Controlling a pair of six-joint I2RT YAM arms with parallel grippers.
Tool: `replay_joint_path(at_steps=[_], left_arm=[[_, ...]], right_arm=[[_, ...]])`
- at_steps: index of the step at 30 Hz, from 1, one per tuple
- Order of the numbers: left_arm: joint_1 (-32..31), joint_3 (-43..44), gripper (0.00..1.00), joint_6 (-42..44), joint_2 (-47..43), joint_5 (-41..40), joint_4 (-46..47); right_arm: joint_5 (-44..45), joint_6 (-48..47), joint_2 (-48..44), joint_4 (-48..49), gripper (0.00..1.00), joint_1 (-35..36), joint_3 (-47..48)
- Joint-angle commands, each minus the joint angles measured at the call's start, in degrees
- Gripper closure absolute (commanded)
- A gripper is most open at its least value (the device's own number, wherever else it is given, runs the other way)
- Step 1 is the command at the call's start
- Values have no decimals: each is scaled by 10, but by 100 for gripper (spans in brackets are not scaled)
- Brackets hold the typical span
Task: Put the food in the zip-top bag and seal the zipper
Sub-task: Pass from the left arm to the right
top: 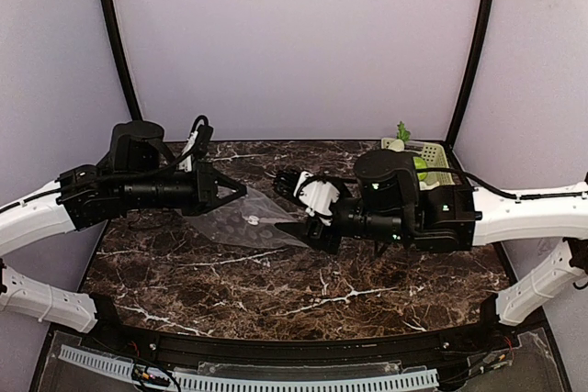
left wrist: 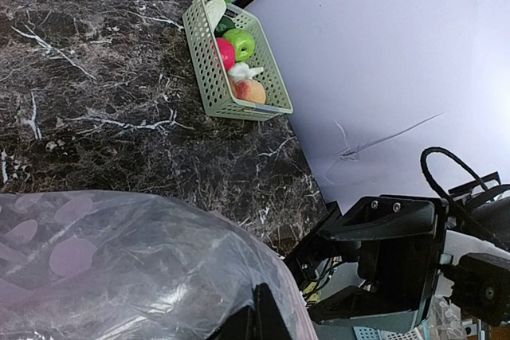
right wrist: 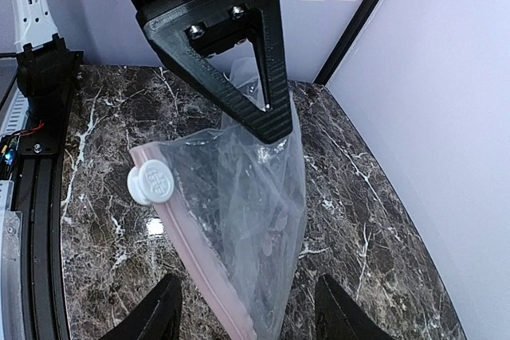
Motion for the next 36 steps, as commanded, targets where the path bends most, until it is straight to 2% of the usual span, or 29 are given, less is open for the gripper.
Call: replay_joint_path(at_steps=[1, 10, 16, 20, 22, 23, 25, 27, 29, 31, 36], left_arm=[[0, 18, 99, 13, -2, 1, -20], [0, 24, 99, 15, -1, -1, -27], [0, 28, 99, 19, 4, 3, -29], [1, 31, 99, 26, 6, 0, -40], [1, 31, 99, 28, 5, -2, -45], [2, 31, 99, 28, 5, -3, -47], [2, 30, 99, 29, 2, -4, -47], [3, 30, 87, 37, -3, -5, -46], [3, 38, 54, 61, -11, -12, -59], [4, 61, 39, 100, -20, -34, -89], [4, 151, 26, 245, -24, -75, -159]], right_arm=[[13, -26, 24, 24, 46, 21, 28], [19, -40, 53, 43, 51, 35, 41], [38, -41, 71, 47, 75, 36, 56], [45, -37, 71, 54, 86, 37, 57], [53, -33, 70, 57, 97, 37, 55], [56, -29, 69, 59, 100, 37, 55], [59, -18, 64, 62, 100, 37, 51], [60, -4, 54, 64, 100, 36, 47], [51, 12, 41, 63, 100, 30, 43], [26, 31, 29, 54, 100, 18, 42], [-83, 77, 12, 7, 100, -29, 64]])
